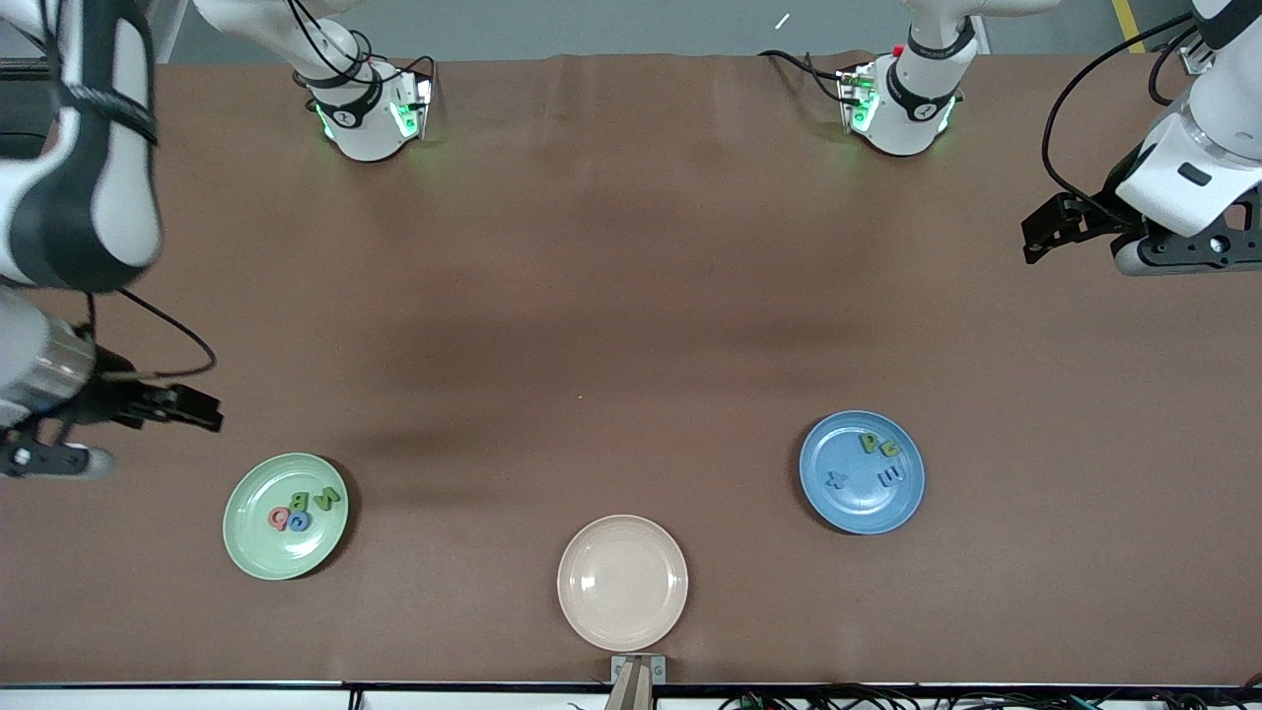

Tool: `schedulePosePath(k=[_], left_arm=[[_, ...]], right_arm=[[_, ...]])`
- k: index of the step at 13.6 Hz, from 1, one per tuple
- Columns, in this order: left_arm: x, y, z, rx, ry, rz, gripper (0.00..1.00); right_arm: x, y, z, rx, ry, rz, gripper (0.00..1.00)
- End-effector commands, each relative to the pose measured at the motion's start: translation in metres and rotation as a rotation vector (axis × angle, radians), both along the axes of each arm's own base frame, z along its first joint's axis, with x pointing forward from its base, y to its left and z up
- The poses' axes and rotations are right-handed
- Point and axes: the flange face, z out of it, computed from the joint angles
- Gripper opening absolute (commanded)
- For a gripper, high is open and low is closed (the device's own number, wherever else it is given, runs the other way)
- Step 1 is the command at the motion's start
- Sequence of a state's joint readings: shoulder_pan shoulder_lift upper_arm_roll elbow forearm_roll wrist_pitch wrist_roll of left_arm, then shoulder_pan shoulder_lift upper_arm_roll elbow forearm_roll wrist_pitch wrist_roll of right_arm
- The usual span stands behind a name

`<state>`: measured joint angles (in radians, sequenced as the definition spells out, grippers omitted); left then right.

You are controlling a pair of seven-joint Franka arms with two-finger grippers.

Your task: Sort upper and lower case letters into plates

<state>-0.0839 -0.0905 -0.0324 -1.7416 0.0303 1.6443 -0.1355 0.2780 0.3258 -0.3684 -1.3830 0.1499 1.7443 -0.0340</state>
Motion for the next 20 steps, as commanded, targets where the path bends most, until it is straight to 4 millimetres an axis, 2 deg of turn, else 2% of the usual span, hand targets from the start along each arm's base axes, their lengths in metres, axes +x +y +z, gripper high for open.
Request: schedulePosePath(k=[1, 2, 5, 8, 12, 14, 20], left_arm=[[-0.002, 0.004, 0.009, -0.012, -0.024, 0.007, 1.0], [-0.002, 0.004, 0.01, -0.013, -0.027, 0.007, 1.0], [0.001, 0.004, 0.012, -0.01, -0.032, 0.003, 1.0], [0.0, 0.005, 0.012, -0.008, -0.026, 0.001, 1.0], [-0.002, -0.004, 0.014, -0.007, -0.017, -0.006, 1.0], [-0.002, -0.004, 0.015, -0.008, -0.018, -0.003, 1.0], [-0.002, -0.002, 0.015, -0.005, -0.015, 0.004, 1.0]], right_arm=[[-0.036, 0.001, 0.049, -0.034, -0.021, 0.022, 1.0], [-0.048, 0.008, 0.064, -0.036, -0.021, 0.008, 1.0], [-0.084, 0.006, 0.099, -0.025, -0.062, -0.006, 1.0], [-0.112, 0.003, 0.117, -0.026, -0.083, -0.015, 1.0], [-0.137, 0.013, 0.128, -0.031, -0.098, -0.008, 1.0], [-0.147, 0.016, 0.124, -0.033, -0.086, -0.004, 1.0], [-0.15, 0.016, 0.115, -0.036, -0.045, 0.009, 1.0]])
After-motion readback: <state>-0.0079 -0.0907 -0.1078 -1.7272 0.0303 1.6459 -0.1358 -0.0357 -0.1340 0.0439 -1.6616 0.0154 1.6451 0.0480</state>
